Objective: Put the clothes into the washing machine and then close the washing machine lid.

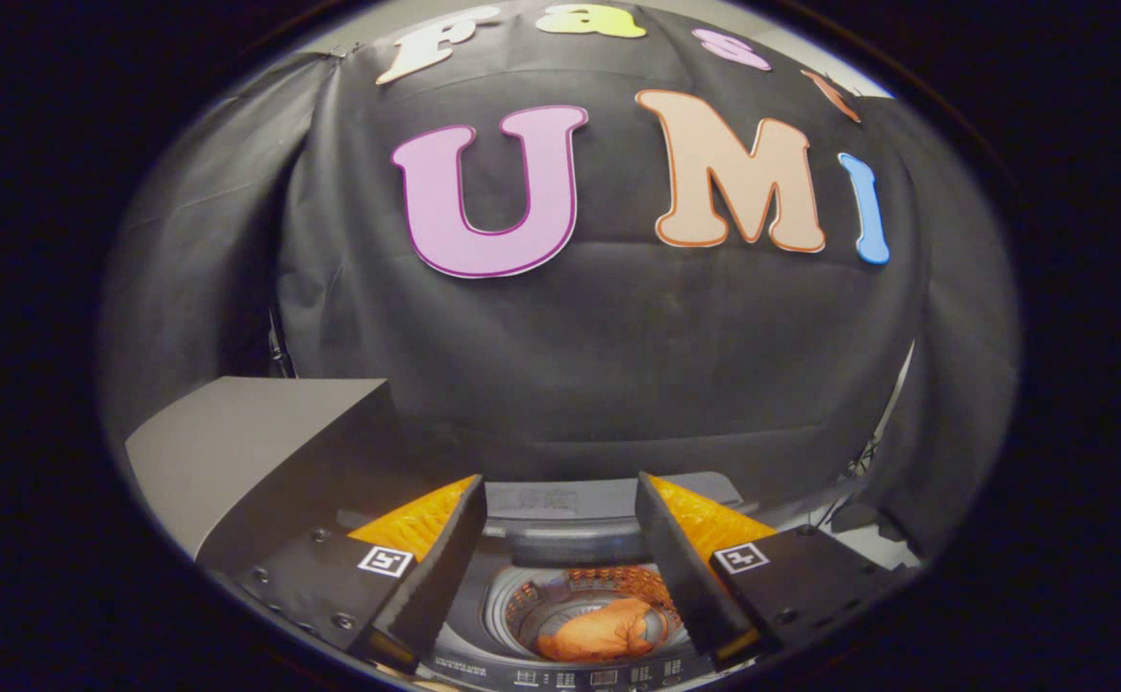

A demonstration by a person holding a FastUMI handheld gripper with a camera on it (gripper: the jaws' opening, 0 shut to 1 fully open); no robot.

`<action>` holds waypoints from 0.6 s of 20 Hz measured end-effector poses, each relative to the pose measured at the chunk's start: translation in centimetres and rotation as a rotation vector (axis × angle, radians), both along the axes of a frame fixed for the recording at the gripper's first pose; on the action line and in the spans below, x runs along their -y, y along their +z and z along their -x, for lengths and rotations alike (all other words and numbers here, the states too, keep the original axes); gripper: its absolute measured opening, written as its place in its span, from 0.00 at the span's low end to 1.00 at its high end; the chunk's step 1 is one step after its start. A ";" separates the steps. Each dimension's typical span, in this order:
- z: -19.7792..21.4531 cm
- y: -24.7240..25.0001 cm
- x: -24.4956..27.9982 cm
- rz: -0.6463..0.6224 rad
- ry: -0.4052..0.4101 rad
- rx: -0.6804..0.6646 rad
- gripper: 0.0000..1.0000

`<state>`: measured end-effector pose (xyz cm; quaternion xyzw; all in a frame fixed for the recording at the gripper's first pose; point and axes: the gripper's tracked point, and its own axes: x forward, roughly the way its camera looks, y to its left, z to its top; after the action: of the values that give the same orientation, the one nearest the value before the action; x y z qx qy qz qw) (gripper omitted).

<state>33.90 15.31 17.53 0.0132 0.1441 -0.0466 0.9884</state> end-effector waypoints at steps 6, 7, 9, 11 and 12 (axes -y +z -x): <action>3.1 0.5 1.5 0.003 -0.008 0.050 0.98; 3.6 0.6 1.8 0.002 -0.011 0.061 0.98; 4.8 0.5 2.5 -0.001 -0.013 0.083 0.98; 6.0 0.7 3.1 -0.001 -0.010 0.121 0.98; 6.8 0.7 3.4 -0.003 -0.009 0.143 0.98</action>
<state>27.09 11.88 18.26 0.0189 0.0731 -0.0499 0.9959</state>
